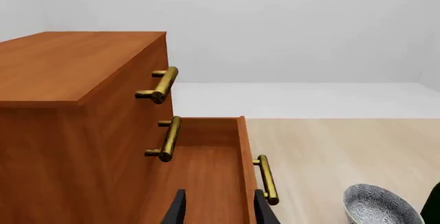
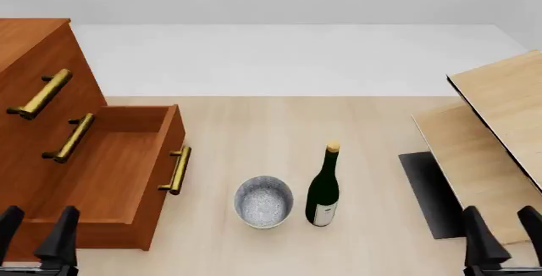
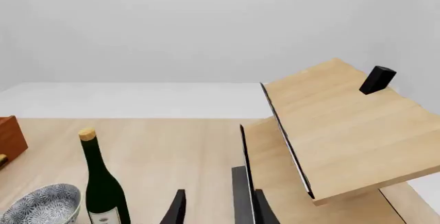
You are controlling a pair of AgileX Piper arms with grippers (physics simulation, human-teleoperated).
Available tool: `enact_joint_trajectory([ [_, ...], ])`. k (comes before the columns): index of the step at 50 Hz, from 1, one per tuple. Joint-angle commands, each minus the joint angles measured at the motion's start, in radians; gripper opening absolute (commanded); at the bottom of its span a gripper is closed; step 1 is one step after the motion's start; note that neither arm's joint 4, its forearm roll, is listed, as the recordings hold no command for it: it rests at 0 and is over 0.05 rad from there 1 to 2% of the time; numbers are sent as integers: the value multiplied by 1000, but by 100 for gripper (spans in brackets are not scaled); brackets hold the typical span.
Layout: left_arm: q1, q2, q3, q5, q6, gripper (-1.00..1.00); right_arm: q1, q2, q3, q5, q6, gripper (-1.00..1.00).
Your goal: Put the wine bottle in the bottom drawer of the cabinet.
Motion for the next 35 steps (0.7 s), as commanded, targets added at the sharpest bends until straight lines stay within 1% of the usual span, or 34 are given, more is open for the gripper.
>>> enact_joint_trajectory([
  [1,-3,11,-2,-1,1,100,7,5,-2,3,-13,100],
  [2,-2,14,-3,-4,0,100,6,8,-2,0,-13,100],
  [4,-9,10,-3,-2,-1,100,3,12,-2,-3,-30,100],
  [6,-4,18,-5,-11,10,100,0,5,-4,-5,-28,100],
  [8,11,22,-8,-13,-2,100,-2,4,-6,-7,-24,100],
  [12,8,43,-24,-13,12,100,1,1,-14,-11,-32,100],
  [13,-2,36,-37,-1,29,100,3,0,-17,-13,-37,100],
  [15,4,45,-71,16,44,100,8,1,-16,-12,-41,100],
  [16,25,64,-96,23,10,100,13,2,-14,-11,-52,100],
  [17,39,72,-118,31,-18,100,12,1,-16,-10,-51,100],
  [18,39,78,-129,38,-12,100,12,1,-17,-9,-51,100],
  [20,10,51,-155,77,59,100,13,0,-22,-6,-54,100],
  [21,25,77,-166,83,75,100,14,0,-23,-6,-62,100],
  [22,32,116,-178,79,57,100,14,3,-28,-7,-61,100],
  [23,23,100,-205,101,45,100,13,2,-30,-6,-59,100],
  [29,17,156,-304,135,65,100,24,2,-27,-6,-80,100],
  [31,17,180,-340,149,71,100,28,3,-28,-7,-80,100],
  [33,33,217,-377,155,31,100,31,5,-29,-9,-85,100],
  [35,36,254,-408,150,44,100,33,4,-30,-7,-88,100],
])
